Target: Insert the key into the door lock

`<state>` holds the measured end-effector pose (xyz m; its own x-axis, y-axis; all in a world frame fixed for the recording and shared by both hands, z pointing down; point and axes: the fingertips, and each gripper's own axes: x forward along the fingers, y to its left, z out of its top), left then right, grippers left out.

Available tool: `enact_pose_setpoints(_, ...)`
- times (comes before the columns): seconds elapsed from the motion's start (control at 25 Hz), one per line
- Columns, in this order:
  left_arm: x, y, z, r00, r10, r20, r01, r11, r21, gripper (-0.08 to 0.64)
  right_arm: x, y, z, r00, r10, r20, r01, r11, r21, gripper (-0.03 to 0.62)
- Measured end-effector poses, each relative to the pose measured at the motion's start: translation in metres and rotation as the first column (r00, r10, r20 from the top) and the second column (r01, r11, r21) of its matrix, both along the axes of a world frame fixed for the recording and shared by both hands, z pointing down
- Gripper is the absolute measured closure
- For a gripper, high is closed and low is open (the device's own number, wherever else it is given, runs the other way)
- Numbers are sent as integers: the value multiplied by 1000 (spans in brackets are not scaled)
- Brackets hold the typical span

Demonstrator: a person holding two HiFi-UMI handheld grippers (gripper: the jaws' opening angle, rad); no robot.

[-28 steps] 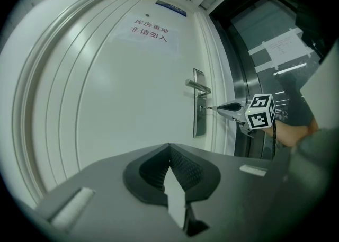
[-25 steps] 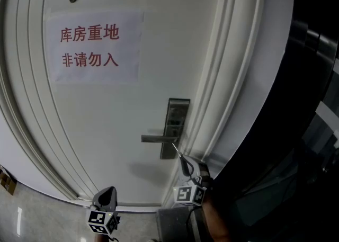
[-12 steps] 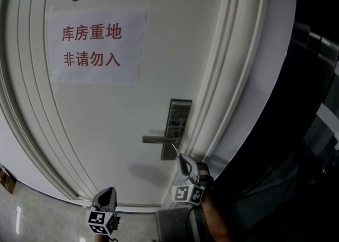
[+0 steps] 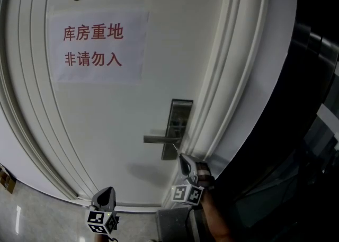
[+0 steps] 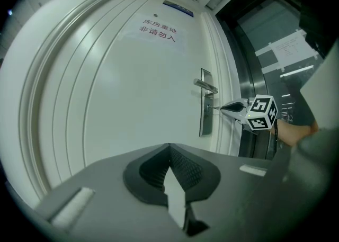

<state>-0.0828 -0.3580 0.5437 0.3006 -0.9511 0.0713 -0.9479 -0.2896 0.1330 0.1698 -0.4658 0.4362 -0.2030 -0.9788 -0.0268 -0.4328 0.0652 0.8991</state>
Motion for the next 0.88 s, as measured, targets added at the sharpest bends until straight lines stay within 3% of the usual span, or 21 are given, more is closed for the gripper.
enact_pose_setpoints(0.16, 1, 1, 2, 1000, 4, 0, -4, 1000, -2, 557, 0, 0, -2, 999, 15, -39, -14, 1000, 16, 581)
enact_pose_setpoints(0.32, 1, 2, 3, 1000, 4, -1, -4, 1000, -2, 557, -1, 0, -1, 990, 52, -132, -47, 998, 42, 581)
enact_pose_setpoints(0.6, -2, 3, 2, 1000, 6, -7, -6, 1000, 0, 557, -4, 1, 0, 951, 135, -279, -119, 990, 71, 581)
enact_pose_setpoints(0.88, -4, 5, 6, 1000, 8, -14, -8, 1000, -4, 557, -8, 1, 0, 920, 191, -341, -181, 982, 62, 581)
